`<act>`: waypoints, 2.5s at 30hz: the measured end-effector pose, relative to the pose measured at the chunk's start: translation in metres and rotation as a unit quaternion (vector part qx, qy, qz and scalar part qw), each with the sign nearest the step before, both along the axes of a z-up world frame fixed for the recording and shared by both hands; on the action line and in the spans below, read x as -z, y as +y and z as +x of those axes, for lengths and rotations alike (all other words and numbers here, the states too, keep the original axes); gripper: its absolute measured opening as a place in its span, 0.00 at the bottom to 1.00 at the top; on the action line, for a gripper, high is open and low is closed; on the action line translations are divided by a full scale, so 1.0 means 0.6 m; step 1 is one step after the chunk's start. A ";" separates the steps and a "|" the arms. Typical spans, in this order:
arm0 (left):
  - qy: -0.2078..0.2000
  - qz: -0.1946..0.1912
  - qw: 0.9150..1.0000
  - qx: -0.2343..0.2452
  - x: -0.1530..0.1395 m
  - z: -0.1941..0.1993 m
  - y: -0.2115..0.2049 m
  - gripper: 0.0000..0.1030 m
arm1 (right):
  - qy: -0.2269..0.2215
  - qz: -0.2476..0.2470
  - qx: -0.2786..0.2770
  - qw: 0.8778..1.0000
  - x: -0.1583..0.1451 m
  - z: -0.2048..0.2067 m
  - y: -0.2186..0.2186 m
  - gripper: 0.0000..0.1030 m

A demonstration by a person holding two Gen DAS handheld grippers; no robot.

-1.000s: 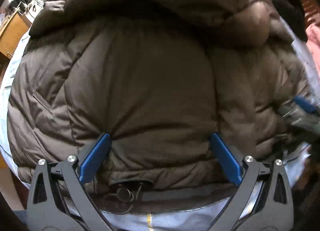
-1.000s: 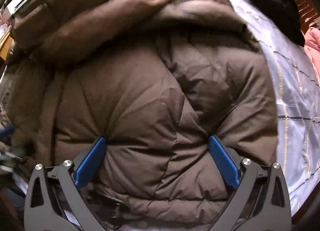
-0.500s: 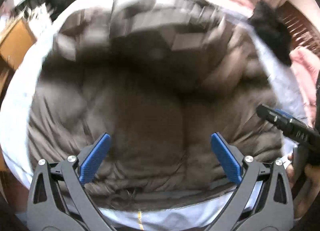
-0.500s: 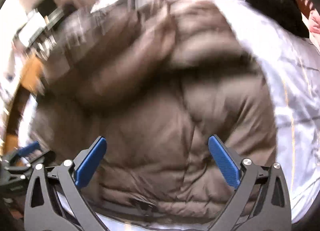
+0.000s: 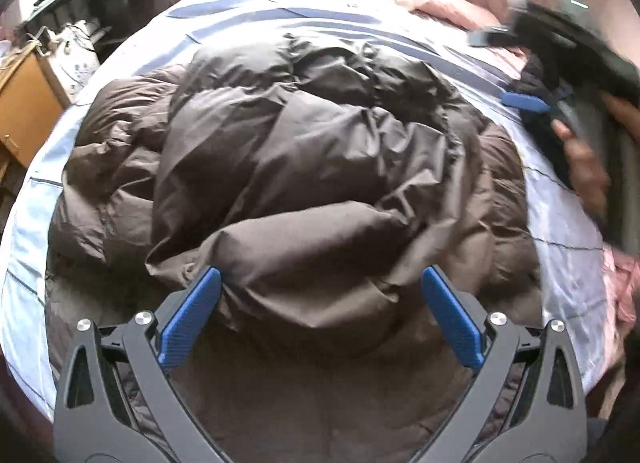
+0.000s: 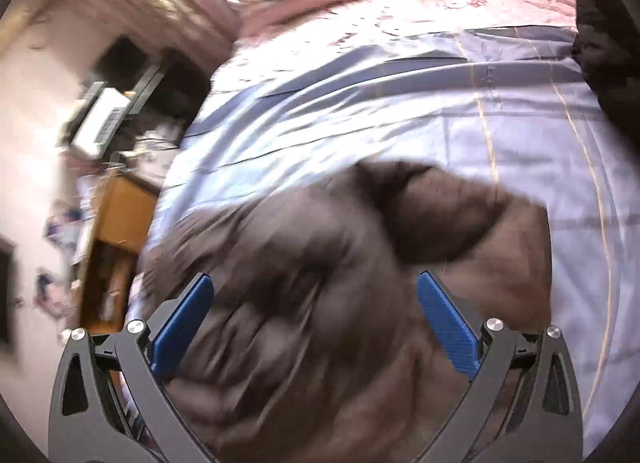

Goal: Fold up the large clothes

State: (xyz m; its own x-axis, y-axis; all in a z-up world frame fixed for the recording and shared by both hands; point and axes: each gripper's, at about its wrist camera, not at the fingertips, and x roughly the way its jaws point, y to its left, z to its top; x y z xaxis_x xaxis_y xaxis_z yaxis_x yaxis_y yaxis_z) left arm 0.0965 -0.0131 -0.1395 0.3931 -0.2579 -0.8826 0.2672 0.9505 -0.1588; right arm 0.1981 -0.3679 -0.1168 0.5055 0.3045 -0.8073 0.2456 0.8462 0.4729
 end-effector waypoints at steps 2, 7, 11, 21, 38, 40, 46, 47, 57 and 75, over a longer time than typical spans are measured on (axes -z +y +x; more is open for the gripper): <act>-0.006 0.011 1.000 0.003 0.008 0.001 -0.004 0.98 | 0.013 0.042 0.015 0.999 0.035 0.050 -0.009 0.99; 0.013 0.075 0.997 0.025 0.050 0.015 -0.022 0.98 | 0.063 0.067 -0.027 0.995 0.099 0.128 0.023 0.99; 0.049 0.035 0.998 -0.002 0.061 0.032 -0.001 0.98 | 0.089 0.011 -0.028 0.996 0.101 0.153 0.041 0.66; 0.052 0.002 0.998 -0.042 0.062 0.041 0.030 0.98 | -0.093 0.052 -0.043 0.993 -0.083 0.095 0.031 0.10; 0.197 -0.155 0.957 -0.144 0.054 -0.083 0.215 0.98 | -0.315 -0.162 -0.261 0.898 -0.259 -0.268 0.185 0.09; 0.140 -0.164 0.962 -0.166 0.025 -0.132 0.273 0.98 | -0.315 -0.166 -0.281 0.891 -0.251 -0.322 0.196 0.09; -0.078 -0.118 0.960 -0.243 -0.123 -0.234 0.391 0.98 | -0.278 -0.170 -0.348 0.879 -0.200 -0.499 0.250 0.09; -0.098 -0.115 0.959 -0.241 -0.144 -0.237 0.394 0.98 | -0.262 -0.170 -0.360 0.879 -0.185 -0.522 0.259 0.09; -0.201 0.057 0.977 -0.041 -0.240 -0.114 0.180 0.98 | 0.000 -0.210 -0.328 0.921 -0.028 -0.625 0.248 0.21; -0.004 0.056 0.997 -0.051 0.008 -0.250 0.214 0.98 | 0.120 -0.010 -0.342 0.932 0.092 -0.588 0.412 0.69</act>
